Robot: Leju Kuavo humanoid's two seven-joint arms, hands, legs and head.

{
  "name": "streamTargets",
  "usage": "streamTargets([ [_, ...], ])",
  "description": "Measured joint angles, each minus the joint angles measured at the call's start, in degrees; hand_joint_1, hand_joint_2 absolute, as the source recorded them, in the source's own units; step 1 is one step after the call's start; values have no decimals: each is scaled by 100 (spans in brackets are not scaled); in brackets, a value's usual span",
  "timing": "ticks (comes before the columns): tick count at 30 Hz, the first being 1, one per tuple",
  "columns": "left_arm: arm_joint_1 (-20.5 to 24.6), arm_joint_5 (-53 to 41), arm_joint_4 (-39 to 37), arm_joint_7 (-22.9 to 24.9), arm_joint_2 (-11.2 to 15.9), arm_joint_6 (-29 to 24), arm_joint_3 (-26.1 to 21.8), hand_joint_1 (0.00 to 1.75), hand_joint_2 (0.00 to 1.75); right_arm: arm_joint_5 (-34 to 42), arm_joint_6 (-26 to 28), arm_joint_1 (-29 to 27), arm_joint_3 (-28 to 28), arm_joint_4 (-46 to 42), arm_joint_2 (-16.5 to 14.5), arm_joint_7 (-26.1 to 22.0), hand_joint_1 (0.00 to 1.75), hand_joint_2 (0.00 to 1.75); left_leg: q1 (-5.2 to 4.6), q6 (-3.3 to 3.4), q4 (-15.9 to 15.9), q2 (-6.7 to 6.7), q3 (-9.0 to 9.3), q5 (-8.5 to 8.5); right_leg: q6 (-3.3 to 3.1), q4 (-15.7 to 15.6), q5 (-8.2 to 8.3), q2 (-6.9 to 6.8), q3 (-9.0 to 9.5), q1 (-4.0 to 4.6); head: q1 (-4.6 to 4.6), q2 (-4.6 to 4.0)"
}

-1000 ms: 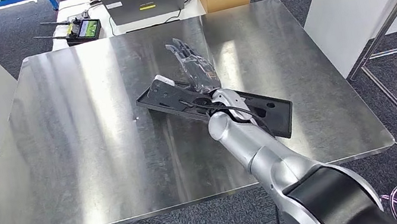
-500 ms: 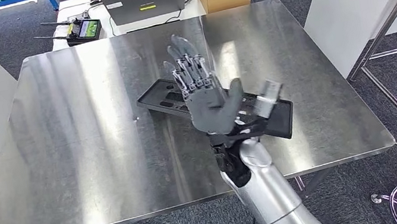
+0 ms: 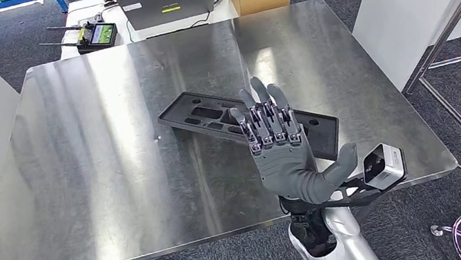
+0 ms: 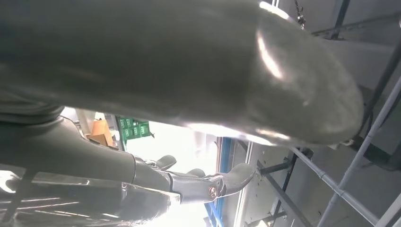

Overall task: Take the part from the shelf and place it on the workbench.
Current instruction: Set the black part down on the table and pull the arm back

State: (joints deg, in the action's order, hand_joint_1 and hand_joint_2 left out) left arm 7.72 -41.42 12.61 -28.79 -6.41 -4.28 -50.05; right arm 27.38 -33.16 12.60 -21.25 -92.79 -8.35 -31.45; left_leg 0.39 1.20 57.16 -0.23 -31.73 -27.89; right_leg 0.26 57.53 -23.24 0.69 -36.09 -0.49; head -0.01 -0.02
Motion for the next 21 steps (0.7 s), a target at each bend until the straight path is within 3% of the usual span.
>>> streamTargets([
  [12,-2,60,0,-67,78,-69,-32,0,0,1,-91,-187,-33,-63,138,-144,0,0,-20,46,43,-1,-14,-28,5,-2,2,-1,7,-26,-1,0],
  [17,-9,62,0,-90,78,-107,-44,0,0,50,-76,-131,-65,-2,136,-137,0,0,-9,142,10,5,5,13,94,-33,25,-5,28,-23,-2,0],
  [19,-8,62,0,-89,68,-114,-44,0,0,63,-58,-98,-69,10,137,-124,0,0,32,199,-109,22,75,93,97,177,-103,-18,-68,-6,6,0],
  [21,-8,61,0,-84,62,-116,-44,0,0,83,-6,-79,-72,27,148,-96,0,0,52,225,-159,35,108,127,65,838,-411,-28,-360,-19,14,0],
])
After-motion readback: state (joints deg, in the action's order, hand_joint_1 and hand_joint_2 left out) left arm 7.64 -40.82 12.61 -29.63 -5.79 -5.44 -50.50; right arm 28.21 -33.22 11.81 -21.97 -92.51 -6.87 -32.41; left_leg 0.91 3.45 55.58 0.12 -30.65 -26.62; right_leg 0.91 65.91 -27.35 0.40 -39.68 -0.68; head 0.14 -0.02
